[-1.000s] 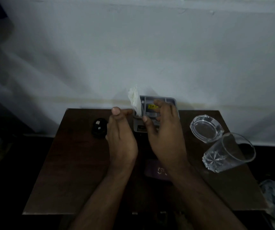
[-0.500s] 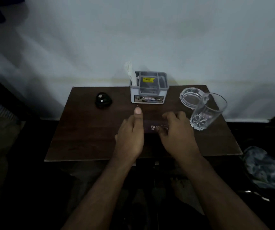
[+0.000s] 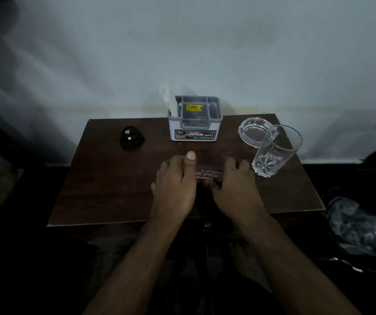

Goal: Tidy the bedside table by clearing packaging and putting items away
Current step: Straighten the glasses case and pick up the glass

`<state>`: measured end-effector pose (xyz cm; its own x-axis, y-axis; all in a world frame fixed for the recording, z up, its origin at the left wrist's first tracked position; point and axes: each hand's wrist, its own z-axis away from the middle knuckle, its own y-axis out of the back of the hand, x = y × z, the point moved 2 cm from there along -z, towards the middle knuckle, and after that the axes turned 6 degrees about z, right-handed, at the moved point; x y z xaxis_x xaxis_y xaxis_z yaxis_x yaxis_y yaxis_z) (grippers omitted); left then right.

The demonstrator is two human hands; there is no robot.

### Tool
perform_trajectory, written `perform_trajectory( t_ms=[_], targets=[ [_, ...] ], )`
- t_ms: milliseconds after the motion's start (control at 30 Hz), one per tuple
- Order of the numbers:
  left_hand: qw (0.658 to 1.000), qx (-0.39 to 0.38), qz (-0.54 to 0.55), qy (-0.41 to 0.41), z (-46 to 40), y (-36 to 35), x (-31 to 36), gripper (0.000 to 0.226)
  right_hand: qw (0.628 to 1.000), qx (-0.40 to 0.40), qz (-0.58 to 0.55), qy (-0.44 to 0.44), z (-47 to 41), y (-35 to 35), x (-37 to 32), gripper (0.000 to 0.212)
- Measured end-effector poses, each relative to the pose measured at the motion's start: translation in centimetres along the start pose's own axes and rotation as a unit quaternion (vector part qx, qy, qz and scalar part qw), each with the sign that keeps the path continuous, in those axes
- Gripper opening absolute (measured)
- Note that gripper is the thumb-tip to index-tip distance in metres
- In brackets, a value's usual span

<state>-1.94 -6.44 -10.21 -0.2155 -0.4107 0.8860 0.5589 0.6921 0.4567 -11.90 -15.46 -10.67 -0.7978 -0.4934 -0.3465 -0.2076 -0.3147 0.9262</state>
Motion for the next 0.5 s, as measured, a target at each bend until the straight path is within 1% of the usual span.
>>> perform_trajectory(
  t_ms=[100, 167, 233, 333, 400, 500],
  targets=[
    [1.0, 0.004, 0.0, -0.007, -0.4, -0.4, 0.4, 0.047, 0.999, 0.002, -0.015, 0.038, 0.1, 0.0, -0.7, 0.062],
    [1.0, 0.003, 0.005, -0.007, -0.7, -1.0, 0.8, 0.048, 0.998, 0.039, -0.007, 0.056, 0.0, 0.6, -0.5, 0.056],
    [1.0, 0.008, 0.009, -0.018, -0.9, -1.8, 1.4, 0.047, 0.991, 0.101, -0.02, 0.086, -0.2, 1.8, 0.0, 0.045],
    [0.998, 0.019, 0.027, -0.061, -1.0, -3.1, 2.0, 0.044, 0.963, 0.22, -0.037, 0.153, 0.2, 3.5, 1.0, 0.026],
    [0.995, 0.016, 0.041, -0.093, -0.7, -4.2, 2.5, 0.041, 0.94, 0.289, -0.011, 0.182, 0.9, 4.2, 2.1, 0.026],
    [0.986, 0.013, 0.089, -0.139, -0.3, -5.8, 3.5, 0.034, 0.92, 0.353, 0.013, 0.17, 1.7, 4.8, 4.3, 0.032]
  ],
)
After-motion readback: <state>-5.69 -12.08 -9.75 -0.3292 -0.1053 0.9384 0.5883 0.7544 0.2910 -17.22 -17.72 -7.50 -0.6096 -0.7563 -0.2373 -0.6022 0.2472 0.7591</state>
